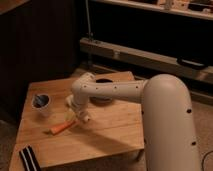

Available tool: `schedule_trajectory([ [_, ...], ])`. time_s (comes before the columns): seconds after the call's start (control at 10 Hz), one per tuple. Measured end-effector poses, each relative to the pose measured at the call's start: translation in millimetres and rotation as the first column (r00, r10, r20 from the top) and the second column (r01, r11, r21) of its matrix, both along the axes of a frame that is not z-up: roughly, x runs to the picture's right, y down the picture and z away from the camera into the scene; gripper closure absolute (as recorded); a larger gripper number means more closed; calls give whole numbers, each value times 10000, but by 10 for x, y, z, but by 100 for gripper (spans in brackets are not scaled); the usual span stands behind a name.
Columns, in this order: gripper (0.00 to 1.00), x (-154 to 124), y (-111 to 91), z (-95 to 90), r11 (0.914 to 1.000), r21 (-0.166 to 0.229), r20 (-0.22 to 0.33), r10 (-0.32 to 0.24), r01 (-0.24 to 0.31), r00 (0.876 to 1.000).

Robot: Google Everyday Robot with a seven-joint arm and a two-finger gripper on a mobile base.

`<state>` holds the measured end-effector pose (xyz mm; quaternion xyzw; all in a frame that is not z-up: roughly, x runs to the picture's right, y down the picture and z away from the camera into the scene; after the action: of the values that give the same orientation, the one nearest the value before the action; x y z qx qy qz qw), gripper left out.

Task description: Place the bottle in the ceramic bowl

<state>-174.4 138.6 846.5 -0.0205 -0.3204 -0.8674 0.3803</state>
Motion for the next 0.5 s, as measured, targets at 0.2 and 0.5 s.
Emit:
schedule_trajectory([
  [0.2,44,-96,36,0,9982,489,-556,-315,342,9980],
  [0.5,74,-116,88,45,9968,553,-1045,-520,580,9932],
])
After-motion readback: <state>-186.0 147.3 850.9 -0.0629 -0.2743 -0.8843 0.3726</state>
